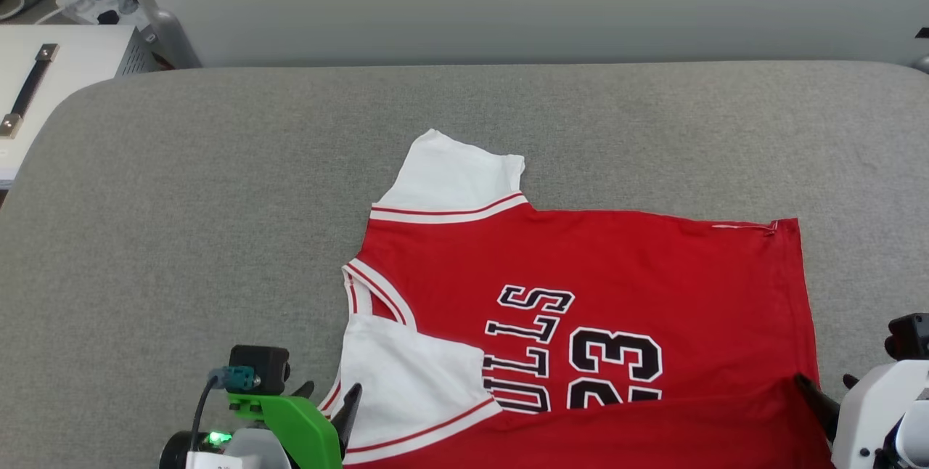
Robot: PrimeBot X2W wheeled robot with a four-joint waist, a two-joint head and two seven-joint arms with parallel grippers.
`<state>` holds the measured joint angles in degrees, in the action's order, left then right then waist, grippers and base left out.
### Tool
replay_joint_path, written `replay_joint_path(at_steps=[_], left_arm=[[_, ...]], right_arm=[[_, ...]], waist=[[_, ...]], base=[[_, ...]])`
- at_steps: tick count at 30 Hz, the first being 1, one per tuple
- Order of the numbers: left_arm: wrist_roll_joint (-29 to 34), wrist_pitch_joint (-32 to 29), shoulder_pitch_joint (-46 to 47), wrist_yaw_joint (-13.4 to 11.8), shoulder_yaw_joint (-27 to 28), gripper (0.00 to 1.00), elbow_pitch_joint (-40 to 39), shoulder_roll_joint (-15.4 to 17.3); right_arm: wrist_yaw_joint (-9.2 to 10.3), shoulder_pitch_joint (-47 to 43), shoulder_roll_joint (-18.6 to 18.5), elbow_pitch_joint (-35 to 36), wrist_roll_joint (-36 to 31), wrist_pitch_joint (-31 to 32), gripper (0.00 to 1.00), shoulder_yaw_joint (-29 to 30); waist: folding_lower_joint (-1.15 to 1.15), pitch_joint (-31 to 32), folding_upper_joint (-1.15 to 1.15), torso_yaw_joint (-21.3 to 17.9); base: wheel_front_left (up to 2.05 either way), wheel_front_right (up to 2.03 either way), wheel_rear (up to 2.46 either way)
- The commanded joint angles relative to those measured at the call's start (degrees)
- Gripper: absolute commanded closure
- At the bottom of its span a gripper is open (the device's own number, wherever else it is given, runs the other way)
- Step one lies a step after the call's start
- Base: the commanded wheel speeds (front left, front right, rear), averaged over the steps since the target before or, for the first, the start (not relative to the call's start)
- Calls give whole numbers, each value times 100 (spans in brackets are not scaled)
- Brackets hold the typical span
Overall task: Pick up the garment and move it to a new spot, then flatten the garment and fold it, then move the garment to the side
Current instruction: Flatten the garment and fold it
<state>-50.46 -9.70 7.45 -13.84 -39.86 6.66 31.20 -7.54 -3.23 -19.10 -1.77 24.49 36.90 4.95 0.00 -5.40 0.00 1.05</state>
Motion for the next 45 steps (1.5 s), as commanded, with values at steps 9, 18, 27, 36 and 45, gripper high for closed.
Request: replay_joint_path(at_steps=[9, 18, 27, 36, 45], left_arm=[[735, 1678, 281, 8, 392, 0, -398, -7], [1381, 2460, 77, 4, 801, 0, -609, -475], [2537, 2468, -459, 716, 1952, 0, -950, -1366], [3346, 2469, -575, 1379, 2685, 0, -865, -2033], [3624, 2362, 357, 1926, 2901, 0, -6, -1952]], right_arm=[[5, 174, 51, 844, 35, -1483, 0, -36], [5, -22, 517, 1035, -445, -3242, 0, -58], [5, -98, 851, 822, -776, -4250, 0, -143], [5, 102, 952, 566, -889, -4680, 0, -404], [5, 497, 956, 599, -890, -4689, 0, -555]], waist=[[0, 458, 0, -108], [0, 418, 0, -135], [0, 276, 0, -144], [0, 54, 0, -244], [0, -636, 0, -462]], base=[[0, 0, 0], [0, 0, 0], [0, 0, 0], [0, 0, 0], [0, 0, 0]])
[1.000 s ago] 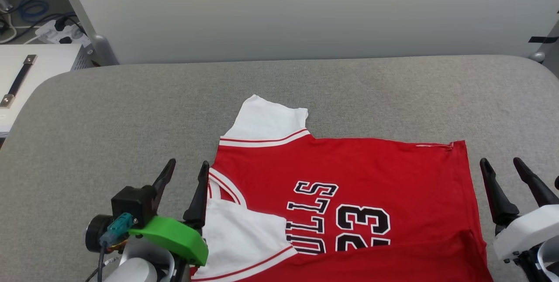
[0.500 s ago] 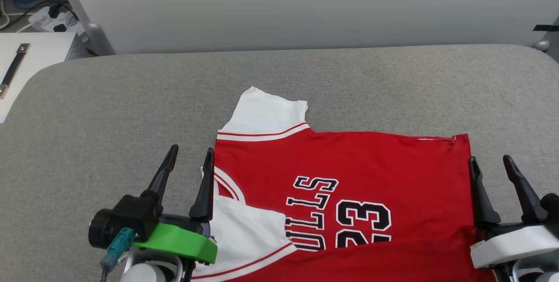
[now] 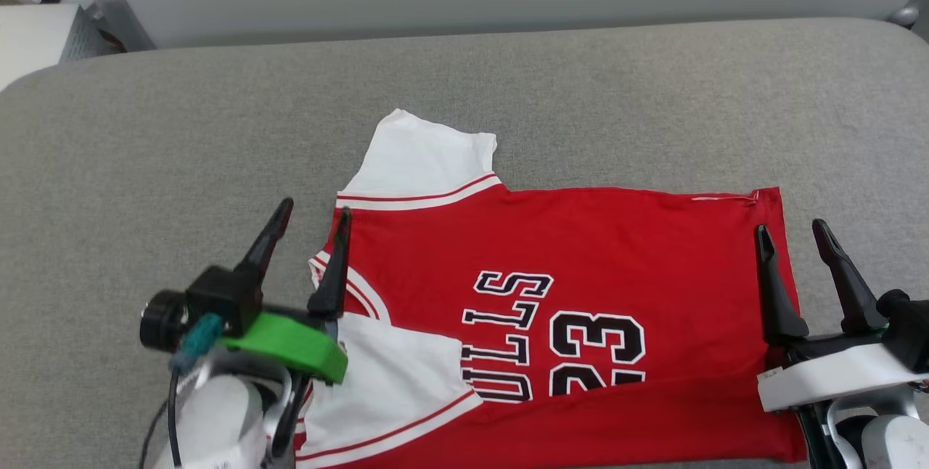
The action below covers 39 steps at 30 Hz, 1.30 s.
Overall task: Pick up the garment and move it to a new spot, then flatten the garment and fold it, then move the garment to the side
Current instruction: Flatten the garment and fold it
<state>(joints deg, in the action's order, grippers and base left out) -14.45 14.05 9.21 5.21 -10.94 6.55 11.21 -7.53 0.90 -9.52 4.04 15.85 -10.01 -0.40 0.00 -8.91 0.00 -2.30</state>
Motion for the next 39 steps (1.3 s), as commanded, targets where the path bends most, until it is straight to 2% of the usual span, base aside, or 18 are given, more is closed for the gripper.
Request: replay_joint_path(at_steps=[1, 6, 10, 11, 19, 23, 30, 36, 37, 38, 39], left_arm=[[16, -159, 397, 57, -26, 0, 127, 122], [-224, -1397, 1731, 182, -198, 0, 650, 550], [-610, -2676, 2829, 220, -492, 0, 1071, 881], [-873, -3620, 3591, 224, -925, 0, 1335, 1128], [-1853, -5377, 4978, 226, -1938, 0, 2040, 1746], [-2124, -5828, 5346, 227, -2202, 0, 2368, 1904], [-2226, -5957, 5609, 227, -2414, 0, 2871, 2152], [-2368, -6065, 5564, 227, -2495, 0, 3262, 2187], [-2389, -6054, 5558, 227, -2493, 19, 3301, 2185], [-2410, -6067, 5546, 227, -2506, 32, 3327, 2175], [-2467, -6094, 5525, 227, -2525, 100, 3336, 2153]], right_arm=[[4, 122, 1, 37, -24, 19, 0, -35], [4, 352, 46, 172, -33, 81, 0, -141], [4, 541, 126, 232, -26, 58, 0, -276], [4, 640, 192, 230, -38, 40, 0, -370], [4, 961, 283, 143, 41, -100, 0, -695], [4, 1047, 336, 59, 69, -178, 0, -797], [4, 1131, 368, -75, 157, -298, 0, -980], [4, 1147, 353, -124, 192, -360, 0, -1023], [4, 1153, 351, -136, 191, -364, 0, -1016], [4, 1160, 347, -148, 184, -364, 0, -1015], [4, 1175, 333, -162, 159, -362, 0, -1023]], waist=[[0, -360, 0, -155], [0, -812, 0, -364], [0, -1135, 0, -581], [0, -1355, 0, -722], [0, -1778, 0, -1141], [0, -1929, 0, -1298], [0, -2091, 0, -1485], [0, -2136, 0, -1519], [0, -2148, 0, -1515], [0, -2158, 0, -1510], [0, -2171, 0, -1502]], base=[[0, 0, 0], [0, 0, 0], [0, 0, 0], [0, 0, 0], [0, 0, 0], [0, 0, 0], [0, 0, 0], [0, 0, 0], [0, 0, 0], [0, 0, 0], [0, 0, 0]])
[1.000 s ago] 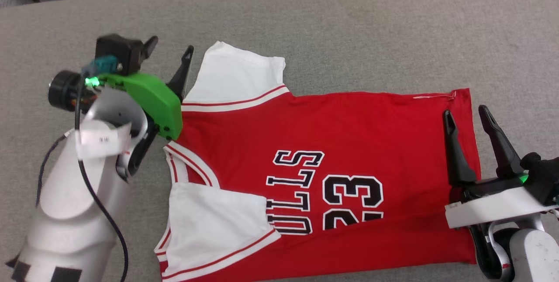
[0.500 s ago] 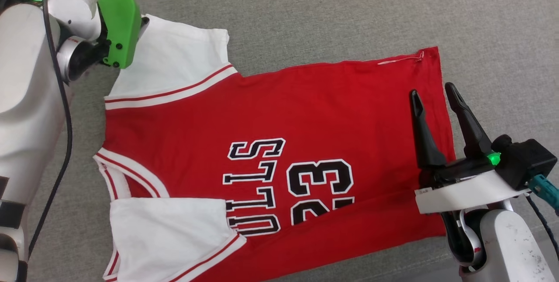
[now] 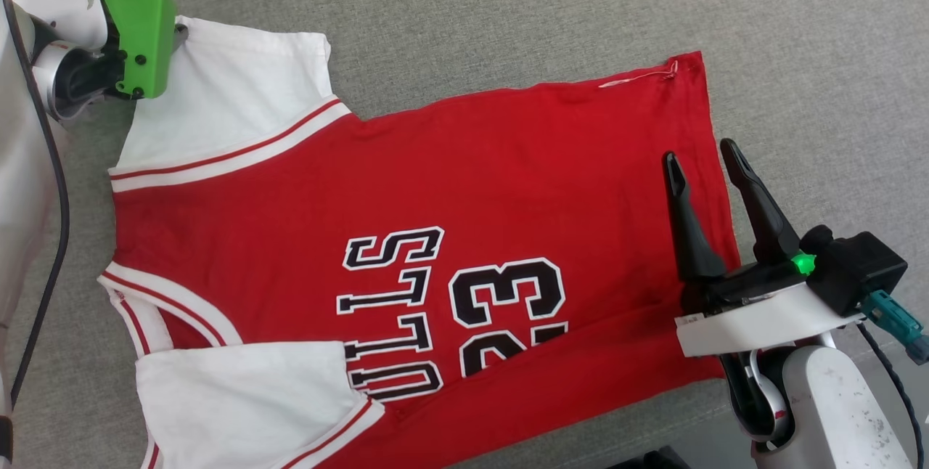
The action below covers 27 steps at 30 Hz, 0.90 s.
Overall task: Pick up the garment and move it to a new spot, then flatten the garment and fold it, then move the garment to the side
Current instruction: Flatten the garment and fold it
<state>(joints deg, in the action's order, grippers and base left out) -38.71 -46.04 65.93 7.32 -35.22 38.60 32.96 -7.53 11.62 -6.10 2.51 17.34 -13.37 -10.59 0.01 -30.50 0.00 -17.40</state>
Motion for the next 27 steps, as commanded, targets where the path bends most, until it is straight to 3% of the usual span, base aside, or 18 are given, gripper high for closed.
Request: replay_joint_path(at_steps=[1, 14, 22, 27], left_arm=[[-90, -99, -160, 16, -100, 100, 134, -40], [-441, 758, -268, -84, 203, 100, 119, -241], [-743, 1134, -874, -104, 444, 100, -515, -37], [-850, 1202, -1493, -320, 495, 100, -1508, 106]], right_arm=[[4, 115, -9, -18, -1, -28, 0, -4], [4, 164, -171, -112, -98, 187, 0, 180], [4, 101, -641, -78, -223, 1192, 0, 423], [4, 231, -1140, -80, 127, 2388, 0, 399]], waist=[[-1, -21, 0, 17], [-1, 377, 0, 282], [-1, 976, 0, 530], [-1, 1205, 0, 740]], base=[[0, 0, 0], [0, 0, 0], [0, 0, 0], [0, 0, 0]])
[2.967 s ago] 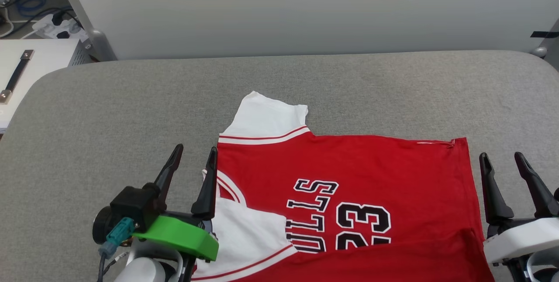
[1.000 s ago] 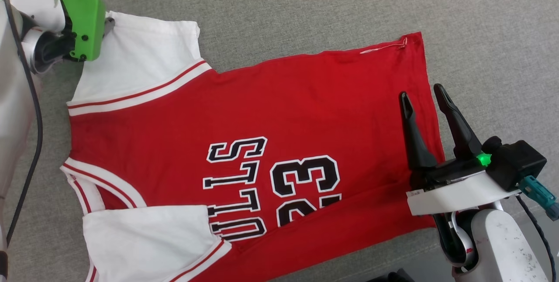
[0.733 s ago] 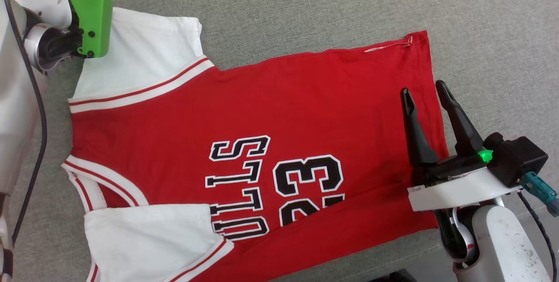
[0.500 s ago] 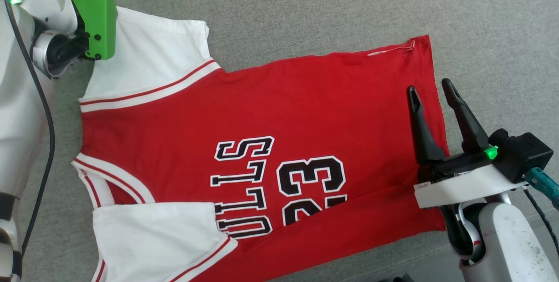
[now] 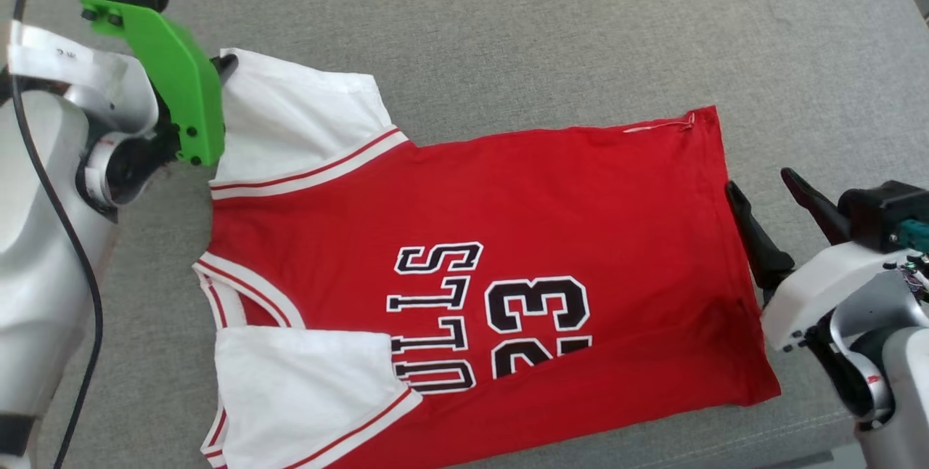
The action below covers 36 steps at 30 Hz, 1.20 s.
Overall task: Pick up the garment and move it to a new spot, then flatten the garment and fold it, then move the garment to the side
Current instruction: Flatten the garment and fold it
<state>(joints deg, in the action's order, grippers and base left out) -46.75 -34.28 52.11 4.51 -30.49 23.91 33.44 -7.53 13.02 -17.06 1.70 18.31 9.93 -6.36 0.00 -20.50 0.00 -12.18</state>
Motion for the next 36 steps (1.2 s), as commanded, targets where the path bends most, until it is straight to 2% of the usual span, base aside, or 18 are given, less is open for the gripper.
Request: replay_joint_path(at_steps=[1, 8, 12, 16, 20, 25, 36], left_arm=[[-55, 37, -221, -101, 34, 100, -246, 88], [-98, -42, -1096, -639, 46, 100, -1894, 313], [-72, -24, -1450, -898, 81, 100, -2671, 435], [-18, -15, -1688, -1083, 100, 100, -3246, 545], [141, 150, -1781, -1177, 115, 100, -3619, 591], [238, 220, -1906, -1230, 40, 100, -3891, 587], [332, 349, -1995, -1257, -119, 100, -4045, 448]], right_arm=[[4, 135, -221, -13, 77, 301, 0, -81], [4, 657, -985, -209, 777, 1731, 0, -182], [4, 1014, -1351, -475, 945, 2184, 0, -306], [4, 1367, -1459, -828, 1211, 2485, 0, -385], [4, 1714, -1716, -1210, 1286, 2605, 0, -629], [4, 2034, -1843, -1642, 1327, 2672, 0, -865], [4, 2238, -1952, -2184, 1439, 2654, 0, -1415]], waist=[[0, 225, 0, 261], [0, 239, 0, 626], [0, 134, 0, 816], [0, -13, 0, 954], [0, -163, 0, 1083], [0, -307, 0, 1219], [0, -487, 0, 1462]], base=[[0, 0, 0], [0, 0, 0], [0, 0, 0], [0, 0, 0], [0, 0, 0], [0, 0, 0], [0, 0, 0]])
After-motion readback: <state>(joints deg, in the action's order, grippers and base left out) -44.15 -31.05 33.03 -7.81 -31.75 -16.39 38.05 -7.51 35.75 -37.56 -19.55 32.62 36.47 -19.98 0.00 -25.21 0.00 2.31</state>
